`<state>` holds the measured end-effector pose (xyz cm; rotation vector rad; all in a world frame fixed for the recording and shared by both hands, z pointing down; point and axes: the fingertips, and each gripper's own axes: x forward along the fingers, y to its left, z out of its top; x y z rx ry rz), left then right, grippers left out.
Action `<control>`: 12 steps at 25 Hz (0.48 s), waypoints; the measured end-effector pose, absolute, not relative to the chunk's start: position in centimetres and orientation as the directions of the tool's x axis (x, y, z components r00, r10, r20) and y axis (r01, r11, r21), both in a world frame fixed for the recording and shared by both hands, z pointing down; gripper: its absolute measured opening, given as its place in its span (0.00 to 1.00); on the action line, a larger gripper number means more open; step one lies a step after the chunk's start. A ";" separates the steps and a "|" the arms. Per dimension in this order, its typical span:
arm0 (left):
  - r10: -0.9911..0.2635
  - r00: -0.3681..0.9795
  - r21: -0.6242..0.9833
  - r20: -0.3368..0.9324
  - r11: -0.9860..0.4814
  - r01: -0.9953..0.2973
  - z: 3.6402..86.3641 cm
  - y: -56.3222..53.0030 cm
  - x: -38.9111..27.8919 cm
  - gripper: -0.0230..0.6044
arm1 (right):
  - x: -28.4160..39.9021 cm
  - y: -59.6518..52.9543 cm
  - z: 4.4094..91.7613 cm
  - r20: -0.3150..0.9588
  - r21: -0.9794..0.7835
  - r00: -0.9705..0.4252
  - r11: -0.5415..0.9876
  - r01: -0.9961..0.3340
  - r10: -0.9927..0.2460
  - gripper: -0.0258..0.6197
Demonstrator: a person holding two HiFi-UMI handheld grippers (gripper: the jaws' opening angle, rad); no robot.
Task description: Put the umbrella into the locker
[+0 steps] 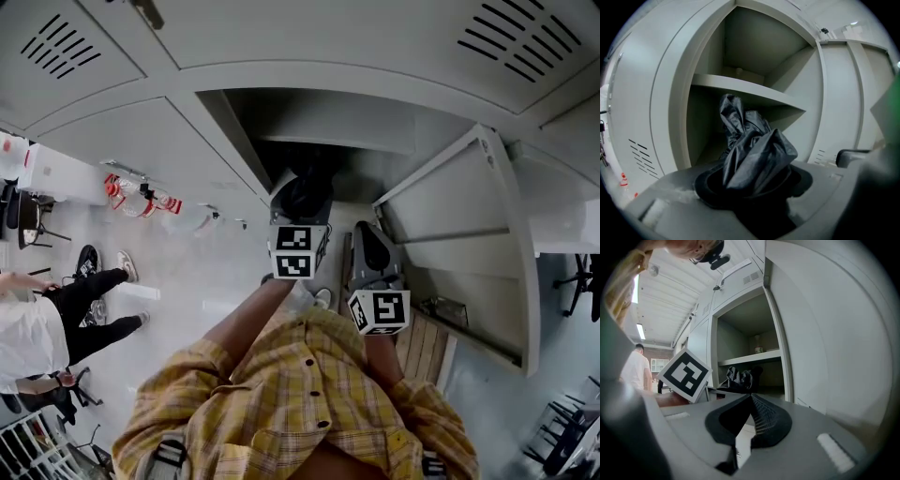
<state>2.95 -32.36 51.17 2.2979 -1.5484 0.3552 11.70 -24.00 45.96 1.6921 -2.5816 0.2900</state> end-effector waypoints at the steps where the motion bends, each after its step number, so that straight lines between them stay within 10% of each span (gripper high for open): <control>1: -0.842 0.373 0.141 0.391 -0.346 -0.928 51.2 -32.6 3.0 0.45 | 11.7 -24.0 46.0 0.138 -0.133 -0.404 0.387 -0.912 -0.904 0.04; 12: -0.855 0.362 0.109 0.371 -0.348 -0.931 51.4 -35.3 3.3 0.45 | 11.5 -24.1 46.4 0.146 -0.132 -0.393 0.376 -0.917 -0.908 0.04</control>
